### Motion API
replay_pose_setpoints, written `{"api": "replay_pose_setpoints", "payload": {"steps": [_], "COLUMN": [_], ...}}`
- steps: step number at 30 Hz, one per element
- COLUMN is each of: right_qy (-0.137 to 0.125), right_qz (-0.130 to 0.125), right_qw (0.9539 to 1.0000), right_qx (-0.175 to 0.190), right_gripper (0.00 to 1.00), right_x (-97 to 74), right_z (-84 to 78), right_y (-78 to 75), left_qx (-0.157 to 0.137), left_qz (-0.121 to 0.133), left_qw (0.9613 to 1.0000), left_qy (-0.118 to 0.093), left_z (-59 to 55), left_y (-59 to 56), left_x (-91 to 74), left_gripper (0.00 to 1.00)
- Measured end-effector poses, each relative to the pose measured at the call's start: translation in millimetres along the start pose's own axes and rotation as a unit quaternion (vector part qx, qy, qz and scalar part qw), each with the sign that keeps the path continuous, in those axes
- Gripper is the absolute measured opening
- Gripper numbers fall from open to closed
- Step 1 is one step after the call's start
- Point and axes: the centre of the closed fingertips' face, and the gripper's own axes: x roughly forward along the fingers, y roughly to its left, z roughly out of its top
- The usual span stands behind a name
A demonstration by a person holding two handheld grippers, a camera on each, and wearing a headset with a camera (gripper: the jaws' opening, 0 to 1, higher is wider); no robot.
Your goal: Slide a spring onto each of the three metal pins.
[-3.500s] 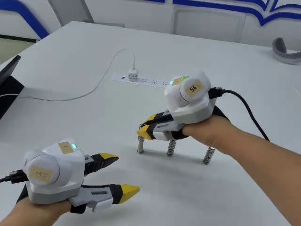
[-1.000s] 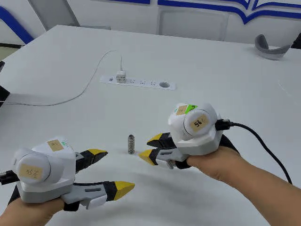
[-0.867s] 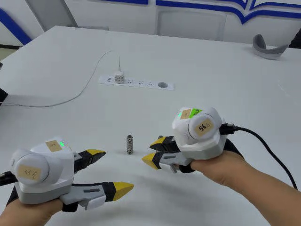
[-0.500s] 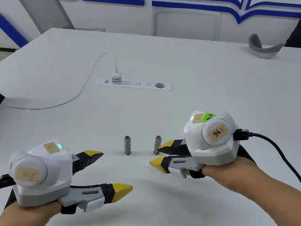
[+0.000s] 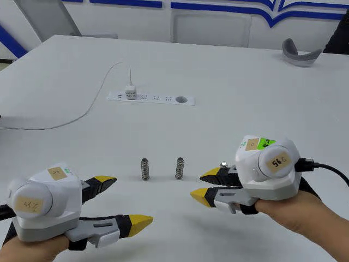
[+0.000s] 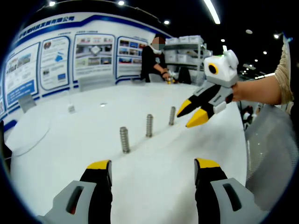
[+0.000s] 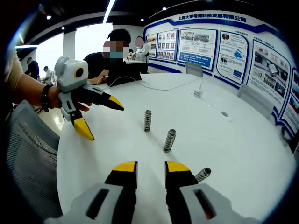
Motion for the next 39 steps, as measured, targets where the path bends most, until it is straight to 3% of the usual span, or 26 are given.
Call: {"api": "replay_pose_setpoints", "payload": {"steps": [22,39], "right_qy": [-0.005,-0.013], "right_qz": [-0.04,-0.053], "right_qw": [0.999,0.9981], "right_qx": [0.021,0.028], "right_gripper": [0.33,0.48], "right_x": [-38.9,-50.9], "right_z": [-29.6,-41.5], "right_y": [-36.0,-49.7], "left_qx": [-0.001,-0.005], "left_qz": [0.0,0.001], "left_qw": [1.0,1.0], "left_qy": [0.005,0.009], "left_z": [-1.4,-4.0], "left_y": [0.4,2.2], "left_x": [1.0,2.0], "left_gripper": [0.75,0.76]}}
